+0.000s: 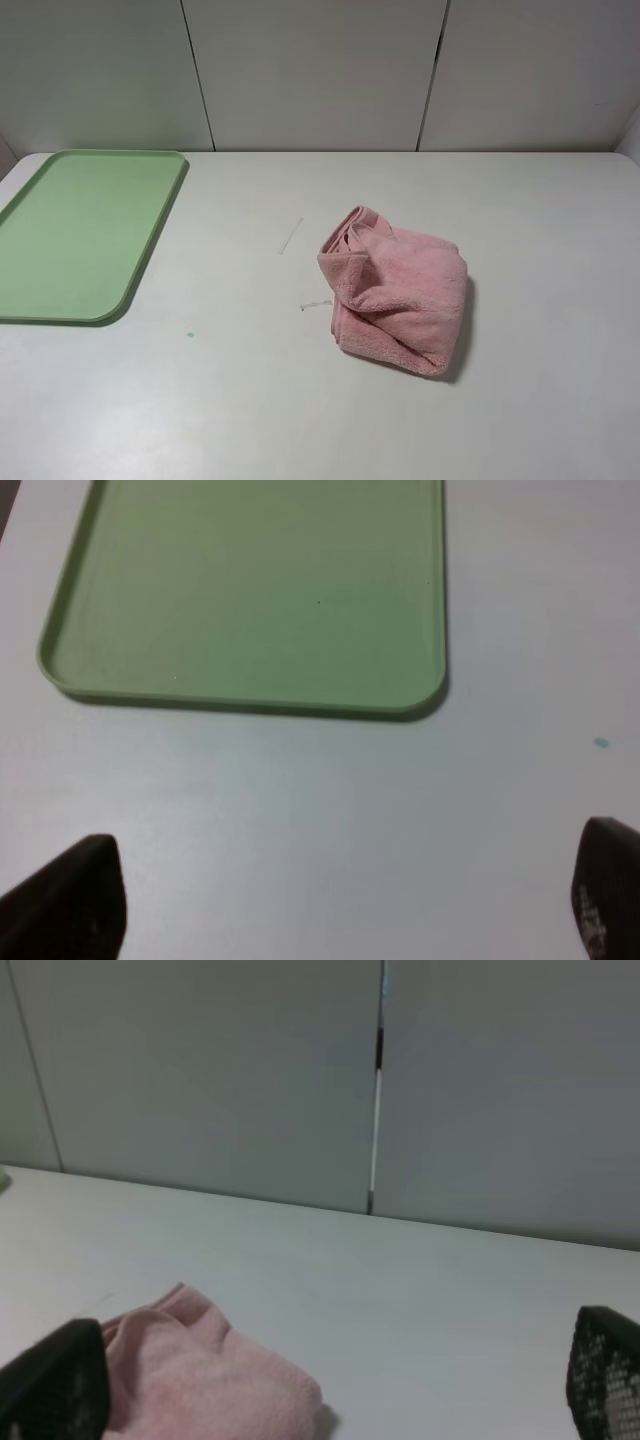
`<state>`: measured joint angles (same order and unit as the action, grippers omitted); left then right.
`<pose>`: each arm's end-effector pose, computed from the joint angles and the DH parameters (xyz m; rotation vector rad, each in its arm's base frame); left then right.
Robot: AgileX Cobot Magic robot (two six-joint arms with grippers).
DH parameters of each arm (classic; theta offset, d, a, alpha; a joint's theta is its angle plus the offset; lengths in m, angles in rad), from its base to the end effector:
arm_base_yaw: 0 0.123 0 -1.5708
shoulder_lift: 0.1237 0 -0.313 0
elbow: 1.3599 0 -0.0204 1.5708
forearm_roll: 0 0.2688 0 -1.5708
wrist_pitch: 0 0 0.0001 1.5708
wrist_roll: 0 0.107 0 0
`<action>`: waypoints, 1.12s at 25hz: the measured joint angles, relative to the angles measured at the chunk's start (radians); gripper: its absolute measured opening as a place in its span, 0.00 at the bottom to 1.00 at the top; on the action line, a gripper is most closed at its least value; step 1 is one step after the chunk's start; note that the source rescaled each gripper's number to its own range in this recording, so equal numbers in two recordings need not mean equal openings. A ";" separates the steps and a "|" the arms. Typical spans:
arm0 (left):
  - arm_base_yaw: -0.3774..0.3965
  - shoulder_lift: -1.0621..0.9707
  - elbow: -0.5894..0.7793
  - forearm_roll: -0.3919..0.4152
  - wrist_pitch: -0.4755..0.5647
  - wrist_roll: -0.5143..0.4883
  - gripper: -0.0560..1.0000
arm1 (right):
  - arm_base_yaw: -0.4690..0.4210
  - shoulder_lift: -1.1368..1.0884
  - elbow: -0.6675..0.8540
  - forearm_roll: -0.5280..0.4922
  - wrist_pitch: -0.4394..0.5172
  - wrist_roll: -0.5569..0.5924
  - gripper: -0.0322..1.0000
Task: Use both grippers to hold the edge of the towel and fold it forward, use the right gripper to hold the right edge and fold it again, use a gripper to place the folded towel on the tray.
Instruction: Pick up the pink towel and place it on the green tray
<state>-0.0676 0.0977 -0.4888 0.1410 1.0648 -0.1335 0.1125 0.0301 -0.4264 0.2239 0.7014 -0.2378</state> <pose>0.0134 0.0123 0.2751 -0.0684 2.1475 0.0556 0.0210 0.0178 0.2923 -0.2612 1.7576 0.1615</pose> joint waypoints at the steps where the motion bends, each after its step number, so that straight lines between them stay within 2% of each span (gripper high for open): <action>1: 0.000 0.000 0.000 0.000 0.000 0.000 0.88 | 0.000 -0.008 -0.004 0.002 0.020 0.001 1.00; 8: 0.000 0.000 0.000 0.000 0.000 0.000 0.88 | 0.000 -0.033 -0.051 0.008 0.127 0.016 1.00; 14: 0.000 0.000 0.000 0.000 0.000 0.000 0.88 | 0.000 -0.035 -0.057 0.009 0.153 0.019 1.00; 20: 0.000 0.000 0.000 0.000 0.000 0.000 0.88 | 0.000 -0.035 -0.069 -0.012 0.319 0.020 1.00; 28: 0.000 0.000 0.000 0.000 0.000 0.000 0.88 | 0.000 -0.035 -0.066 -0.058 0.334 0.071 1.00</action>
<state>-0.0676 0.0977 -0.4888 0.1410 1.0648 -0.1335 0.1125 -0.0047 -0.4926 0.1660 1.0351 -0.1668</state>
